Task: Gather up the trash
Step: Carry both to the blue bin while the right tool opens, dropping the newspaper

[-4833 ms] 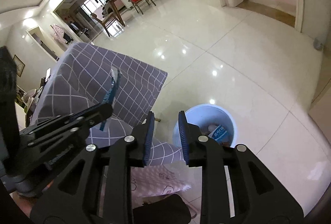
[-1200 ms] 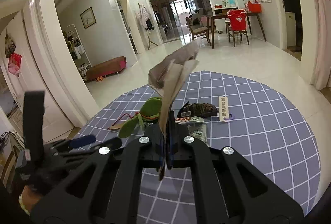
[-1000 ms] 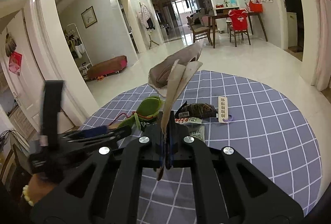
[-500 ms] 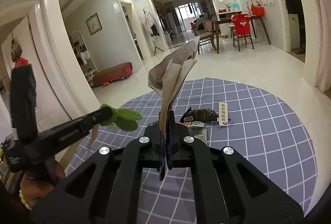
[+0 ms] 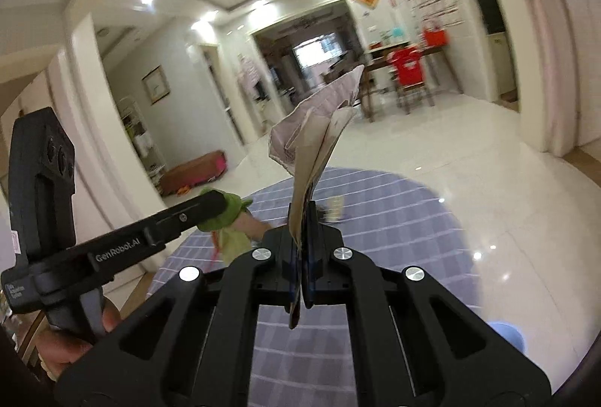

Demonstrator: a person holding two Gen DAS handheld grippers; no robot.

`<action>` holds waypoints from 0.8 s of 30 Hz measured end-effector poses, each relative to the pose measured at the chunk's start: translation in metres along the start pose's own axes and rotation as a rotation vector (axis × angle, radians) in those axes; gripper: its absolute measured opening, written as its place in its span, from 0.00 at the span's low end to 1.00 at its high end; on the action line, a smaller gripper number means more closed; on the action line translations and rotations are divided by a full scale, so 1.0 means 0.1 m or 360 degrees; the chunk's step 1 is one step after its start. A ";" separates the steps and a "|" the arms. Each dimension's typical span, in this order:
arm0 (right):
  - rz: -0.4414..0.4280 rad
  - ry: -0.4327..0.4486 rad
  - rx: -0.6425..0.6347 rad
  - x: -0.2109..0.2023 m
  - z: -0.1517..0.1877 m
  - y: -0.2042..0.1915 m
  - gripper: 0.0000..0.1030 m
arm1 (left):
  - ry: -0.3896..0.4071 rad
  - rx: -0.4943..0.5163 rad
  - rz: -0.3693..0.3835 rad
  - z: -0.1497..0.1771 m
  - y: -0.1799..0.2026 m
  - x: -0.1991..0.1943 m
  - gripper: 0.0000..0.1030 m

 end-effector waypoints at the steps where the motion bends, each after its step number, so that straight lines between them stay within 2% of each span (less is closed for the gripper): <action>1: 0.0035 0.0014 0.0015 -0.11 0.03 0.10 0.04 | -0.0012 0.0039 0.0034 0.01 0.19 0.04 0.02; 7: 0.0298 0.0059 0.0139 -0.70 0.31 0.84 0.04 | -0.0146 0.0226 0.0207 0.25 1.16 0.48 0.02; 10: 0.0409 0.0035 0.0230 -0.89 0.51 1.24 0.04 | -0.0241 0.0291 0.0291 0.42 1.58 0.81 0.02; 13: 0.0487 -0.0014 0.0320 -0.97 0.71 1.59 0.04 | -0.0364 0.0307 0.0361 0.59 1.83 1.18 0.02; 19: 0.0578 -0.0185 0.0457 -0.76 1.09 2.19 0.04 | -0.0608 0.0335 0.0332 0.95 2.05 2.03 0.02; 24: 0.0584 -0.0324 0.0533 -0.38 1.29 2.52 0.04 | -0.0710 0.0372 0.0175 1.15 1.99 2.51 0.02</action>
Point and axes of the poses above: each gripper's, at about its wrist camera, not at the fingertips, and x roughly the way its jaws point, y to its right, z to its underside, the point moved 1 cm from there along x, roughly the way its jaws point, and after that the axes turned 12 degrees about -y, right-handed, at the moved point
